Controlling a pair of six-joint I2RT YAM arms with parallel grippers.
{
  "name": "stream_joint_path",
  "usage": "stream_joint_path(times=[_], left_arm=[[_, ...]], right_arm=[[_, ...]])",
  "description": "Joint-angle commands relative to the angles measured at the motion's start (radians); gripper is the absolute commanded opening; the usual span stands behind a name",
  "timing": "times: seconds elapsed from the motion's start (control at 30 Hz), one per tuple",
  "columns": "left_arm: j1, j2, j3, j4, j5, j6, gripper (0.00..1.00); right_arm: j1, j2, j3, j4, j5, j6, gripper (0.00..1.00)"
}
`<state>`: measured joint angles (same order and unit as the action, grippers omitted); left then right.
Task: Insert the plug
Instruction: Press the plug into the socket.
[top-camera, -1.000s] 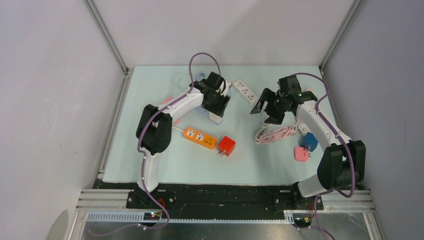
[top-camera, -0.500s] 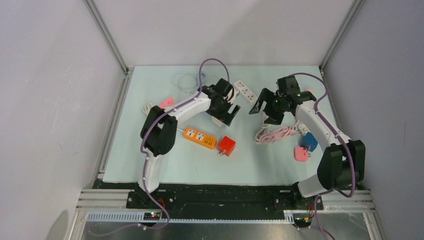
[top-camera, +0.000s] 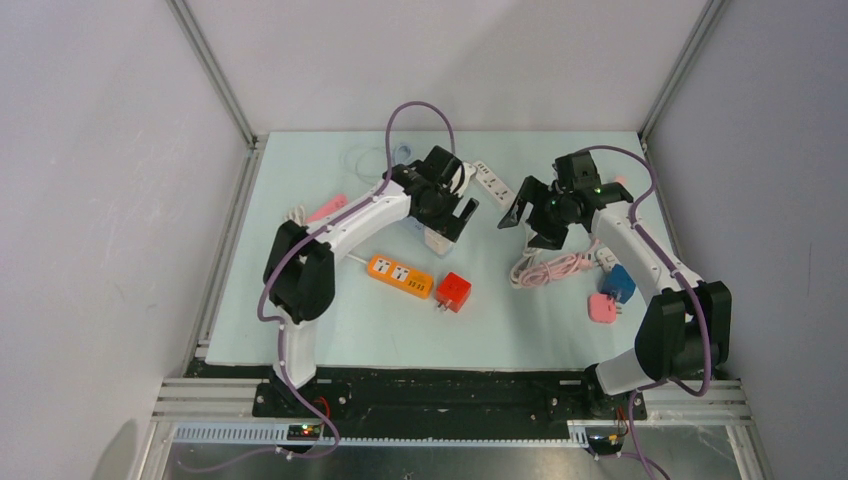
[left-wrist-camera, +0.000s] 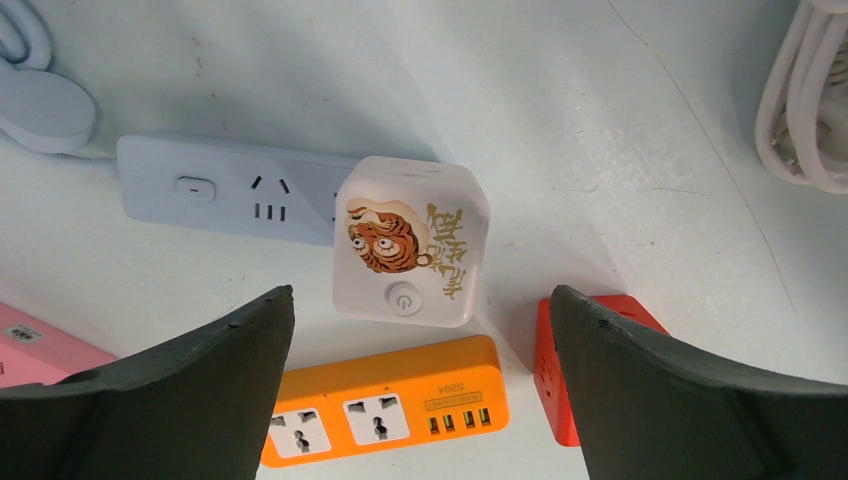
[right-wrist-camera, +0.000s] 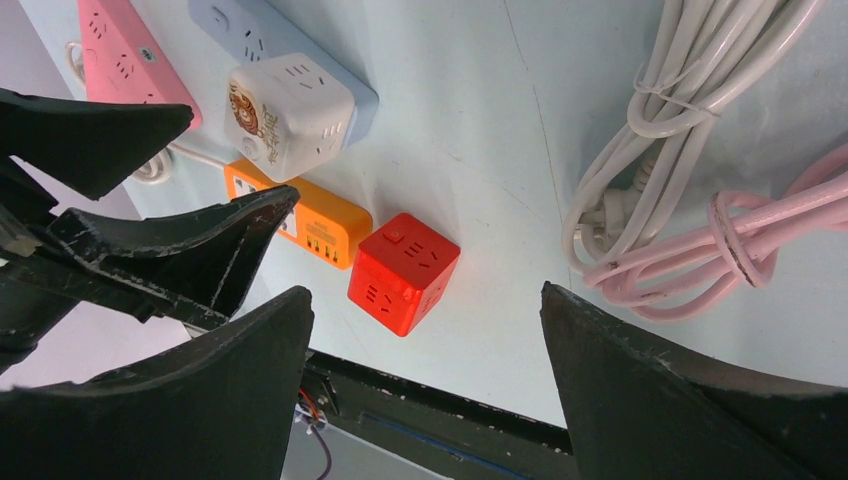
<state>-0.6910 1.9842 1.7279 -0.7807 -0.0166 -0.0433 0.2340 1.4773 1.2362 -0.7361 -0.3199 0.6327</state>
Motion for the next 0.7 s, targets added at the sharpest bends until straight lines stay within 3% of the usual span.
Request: stream_joint_path(times=[0.0, 0.27, 0.33, 0.53, 0.63, 0.67], left_arm=[[-0.004, 0.031, -0.008, -0.009, -0.023, 0.02, 1.0], [-0.005, 0.093, -0.002, -0.018, -0.045, 0.061, 0.99], [-0.005, 0.104, 0.005, -0.018, -0.041, 0.078, 0.94], [-0.005, 0.127, 0.04, -0.017, -0.039, 0.126, 0.72], [-0.005, 0.141, 0.044, -0.017, -0.045, 0.135, 0.53], [-0.004, 0.143, 0.04, -0.018, -0.044, 0.14, 0.39]], right_arm=[[0.0, -0.035, 0.015, -0.009, -0.008, -0.019, 0.87], [0.001, -0.034, 0.014, -0.012, -0.007, -0.02, 0.87], [0.002, -0.034, 0.014, -0.013, -0.007, -0.019, 0.87], [0.002, -0.03, 0.014, -0.017, -0.005, -0.018, 0.87], [0.002, -0.028, 0.013, -0.02, -0.003, -0.018, 0.86], [0.001, -0.028, 0.013, -0.02, -0.002, -0.017, 0.86]])
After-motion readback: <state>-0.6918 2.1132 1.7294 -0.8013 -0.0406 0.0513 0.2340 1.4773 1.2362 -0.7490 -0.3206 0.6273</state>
